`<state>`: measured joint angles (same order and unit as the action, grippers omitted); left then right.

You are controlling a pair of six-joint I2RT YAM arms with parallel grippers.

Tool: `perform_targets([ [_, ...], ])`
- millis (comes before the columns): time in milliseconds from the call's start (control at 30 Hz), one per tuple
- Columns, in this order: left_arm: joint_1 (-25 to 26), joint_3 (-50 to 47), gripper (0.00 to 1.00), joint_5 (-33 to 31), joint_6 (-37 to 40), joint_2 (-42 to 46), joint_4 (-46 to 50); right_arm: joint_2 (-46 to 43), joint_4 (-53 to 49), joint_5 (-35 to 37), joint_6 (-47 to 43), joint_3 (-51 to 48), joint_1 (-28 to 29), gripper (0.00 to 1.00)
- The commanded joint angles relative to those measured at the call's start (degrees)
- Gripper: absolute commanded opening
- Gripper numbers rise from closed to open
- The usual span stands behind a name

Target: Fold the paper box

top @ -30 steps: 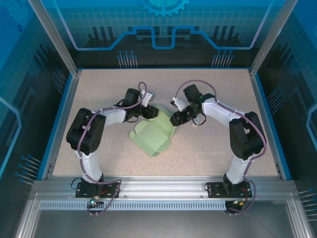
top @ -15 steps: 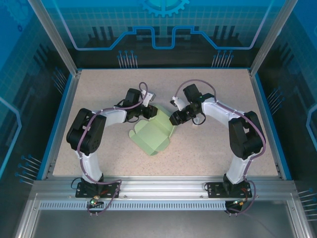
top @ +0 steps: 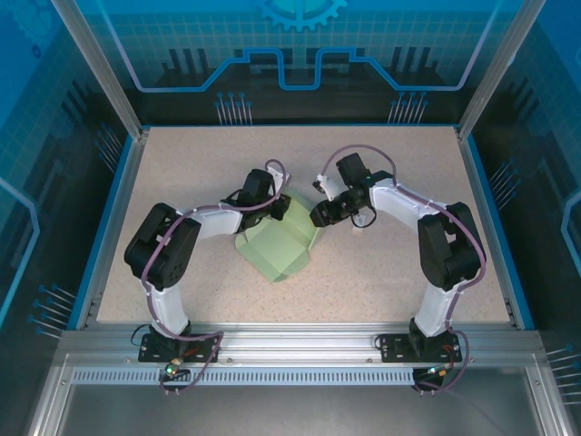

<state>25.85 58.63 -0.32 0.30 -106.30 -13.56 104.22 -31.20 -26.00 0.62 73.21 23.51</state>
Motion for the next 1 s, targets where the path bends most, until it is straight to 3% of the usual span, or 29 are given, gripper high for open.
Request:
perform_targets([
  [0, -0.9, -1.5, 0.13, -9.0, -2.6, 0.8, -0.6, 1.2, -2.0, -3.1, -0.5, -0.7, 0.3, 0.32],
  [367, 2.8, -1.9, 0.06, -20.6, -3.7, -1.2, -2.2, 1.6, -1.0, -3.4, 0.1, -1.6, 0.8, 0.29],
  [533, 2.4, -2.4, 0.10, -15.2, -3.6, -0.4, -2.6, 1.3, -1.4, -1.8, 0.3, -1.5, 0.3, 0.29],
  [967, 0.2, -4.6, 0.38, -3.6, -2.4, 4.7, 0.4, 1.3, -1.9, -0.6, 0.9, -0.6, -0.3, 0.27],
])
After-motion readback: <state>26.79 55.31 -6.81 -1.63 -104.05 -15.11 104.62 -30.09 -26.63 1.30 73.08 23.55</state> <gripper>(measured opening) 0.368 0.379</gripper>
